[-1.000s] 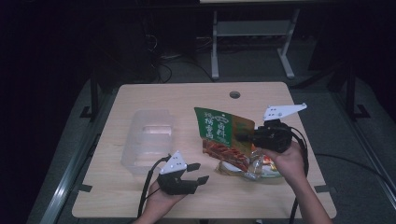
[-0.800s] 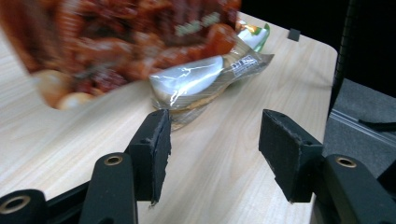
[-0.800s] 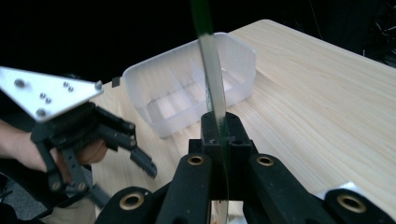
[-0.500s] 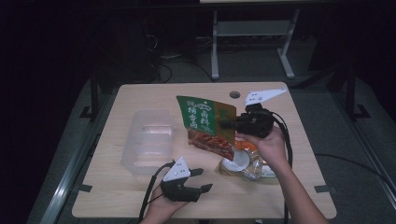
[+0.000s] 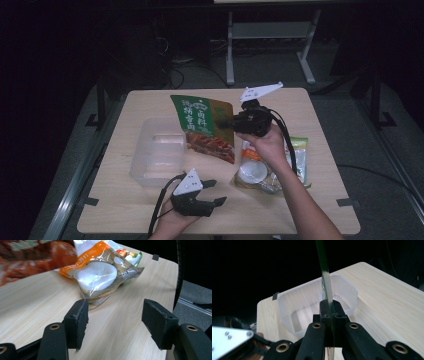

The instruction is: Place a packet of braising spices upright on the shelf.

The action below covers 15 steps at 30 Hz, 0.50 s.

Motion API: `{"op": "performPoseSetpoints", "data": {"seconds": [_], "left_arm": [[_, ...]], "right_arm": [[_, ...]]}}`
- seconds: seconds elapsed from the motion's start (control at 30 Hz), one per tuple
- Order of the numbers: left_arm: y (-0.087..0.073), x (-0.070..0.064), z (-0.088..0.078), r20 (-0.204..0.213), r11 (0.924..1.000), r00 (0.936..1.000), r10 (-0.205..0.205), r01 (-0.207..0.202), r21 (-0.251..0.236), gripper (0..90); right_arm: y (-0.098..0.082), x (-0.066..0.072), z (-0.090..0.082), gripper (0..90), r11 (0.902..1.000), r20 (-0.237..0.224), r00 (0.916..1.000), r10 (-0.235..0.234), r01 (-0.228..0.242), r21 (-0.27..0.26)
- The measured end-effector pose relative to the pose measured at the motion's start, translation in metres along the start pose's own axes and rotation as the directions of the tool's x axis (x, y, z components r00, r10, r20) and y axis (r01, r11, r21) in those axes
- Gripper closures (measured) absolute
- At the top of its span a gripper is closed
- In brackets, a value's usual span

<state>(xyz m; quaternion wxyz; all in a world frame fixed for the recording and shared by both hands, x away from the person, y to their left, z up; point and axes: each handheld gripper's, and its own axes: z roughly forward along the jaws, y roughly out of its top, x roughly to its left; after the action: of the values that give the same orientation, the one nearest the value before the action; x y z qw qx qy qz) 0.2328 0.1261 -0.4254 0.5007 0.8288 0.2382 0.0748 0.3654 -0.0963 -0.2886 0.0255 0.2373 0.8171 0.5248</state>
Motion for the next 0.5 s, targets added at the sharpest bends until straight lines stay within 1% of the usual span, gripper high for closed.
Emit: {"op": "performPoseSetpoints", "data": {"seconds": [0.03,0.07,0.23,0.27,0.3,0.37,0.4,0.43,0.47,0.5], "left_arm": [[0.0,-0.001,0.0,0.0,1.0,1.0,-0.007,0.007,0.0,37.1],[0.0,0.0,0.0,0.0,1.0,1.0,-0.002,0.002,0.0,37.1],[0.0,0.001,-0.001,-0.005,1.0,1.0,-0.003,0.003,-0.005,36.9],[-0.001,0.002,-0.002,-0.011,0.9999,0.9999,-0.006,0.006,-0.01,36.8],[-0.001,0.002,-0.002,-0.011,0.9999,0.9999,-0.006,0.006,-0.01,36.8],[-0.001,0.003,-0.003,-0.014,0.9999,0.9999,-0.006,0.006,-0.009,36.7],[-0.001,0.004,-0.003,-0.017,1.0,0.9999,0.0,0.0,-0.006,36.7],[-0.001,0.003,-0.003,-0.015,0.9998,0.9998,-0.015,0.014,-0.011,36.7],[-0.001,0.004,-0.004,-0.018,1.0,0.9998,-0.004,0.004,-0.006,36.6],[-0.001,0.003,-0.004,-0.019,0.9999,0.9998,-0.007,0.006,-0.014,36.7]], "right_arm": [[0.002,-0.001,0.003,89.8,1.0,-0.003,1.0,-0.004,0.004,0.002],[0.004,-0.001,0.005,89.8,1.0,-0.004,1.0,-0.006,0.006,0.003],[0.014,-0.002,0.018,89.8,1.0,-0.013,0.9999,-0.008,0.008,0.006],[0.015,-0.003,0.02,89.8,0.9999,-0.016,0.9998,-0.01,0.01,0.005],[0.015,-0.003,0.02,89.8,0.9999,-0.016,0.9998,-0.01,0.01,0.005],[0.021,-0.003,0.026,89.8,0.9999,-0.019,0.9997,-0.016,0.016,0.004],[0.023,-0.003,0.028,89.8,0.9999,-0.024,0.9996,-0.015,0.015,0.003],[0.025,-0.003,0.03,89.8,0.9998,-0.024,0.9995,-0.018,0.018,0.001],[0.027,-0.003,0.031,89.8,0.9998,-0.027,0.9994,-0.021,0.021,0.002],[0.029,-0.003,0.033,89.8,0.9997,-0.029,0.9993,-0.024,0.024,0.002]]}}
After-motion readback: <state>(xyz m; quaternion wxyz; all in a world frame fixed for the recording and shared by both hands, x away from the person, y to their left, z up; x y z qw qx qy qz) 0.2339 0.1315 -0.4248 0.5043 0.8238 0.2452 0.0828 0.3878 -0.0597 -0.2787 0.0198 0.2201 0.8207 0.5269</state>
